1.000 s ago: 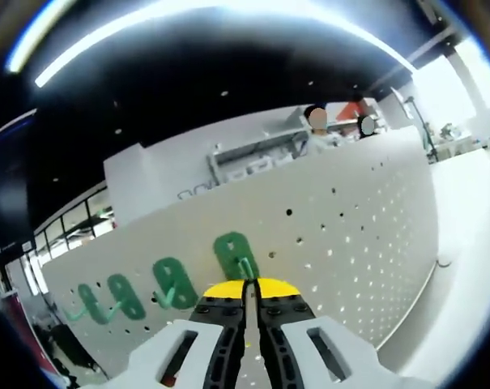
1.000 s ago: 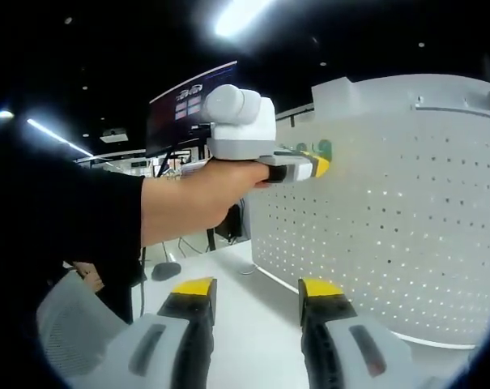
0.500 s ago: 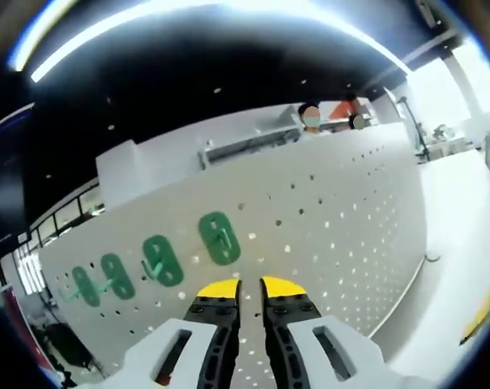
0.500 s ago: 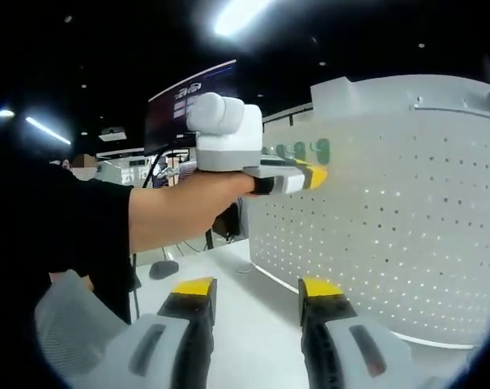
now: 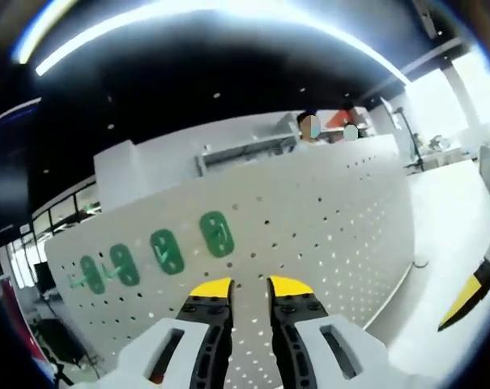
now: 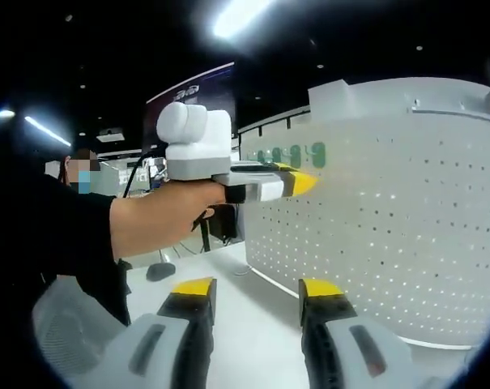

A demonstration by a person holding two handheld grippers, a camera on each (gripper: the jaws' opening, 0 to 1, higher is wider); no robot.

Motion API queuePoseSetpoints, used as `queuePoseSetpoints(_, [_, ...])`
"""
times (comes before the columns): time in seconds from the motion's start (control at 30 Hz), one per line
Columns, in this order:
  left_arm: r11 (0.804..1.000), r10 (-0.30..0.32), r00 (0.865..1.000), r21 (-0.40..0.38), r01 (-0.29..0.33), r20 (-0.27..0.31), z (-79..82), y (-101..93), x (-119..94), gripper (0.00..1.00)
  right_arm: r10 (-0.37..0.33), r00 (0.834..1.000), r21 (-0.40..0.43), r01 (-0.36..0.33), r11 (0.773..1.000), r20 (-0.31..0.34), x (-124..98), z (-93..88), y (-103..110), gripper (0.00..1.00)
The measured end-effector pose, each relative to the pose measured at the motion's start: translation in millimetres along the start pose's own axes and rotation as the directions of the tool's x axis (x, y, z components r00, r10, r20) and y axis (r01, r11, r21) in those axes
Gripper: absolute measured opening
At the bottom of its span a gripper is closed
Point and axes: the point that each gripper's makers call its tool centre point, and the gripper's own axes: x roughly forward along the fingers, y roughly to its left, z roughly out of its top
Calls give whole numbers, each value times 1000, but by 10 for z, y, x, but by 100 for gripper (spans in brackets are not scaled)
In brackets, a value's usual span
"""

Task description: Insert the hook assembly into the mounting plate slot until the hook locks in place.

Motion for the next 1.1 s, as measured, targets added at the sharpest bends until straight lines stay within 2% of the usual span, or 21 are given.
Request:
queuePoseSetpoints(0.33, [998,-2,1000,-69,3,10,-20,75,-286,23,-11,1000,-3,11,1000,17,-16,38,-20,39])
queuePoseSetpoints(0.57, [994,-4,1000,-110,4,-1,-98,119,-521,29,-8,1000,-10,8,1000,20,-16,42,7,40])
queuePoseSetpoints(1.1, [980,7,998,-200,-20,-65,-411,189,-1095,36,2,999,-21,-1,1000,38,-24,78,46,42])
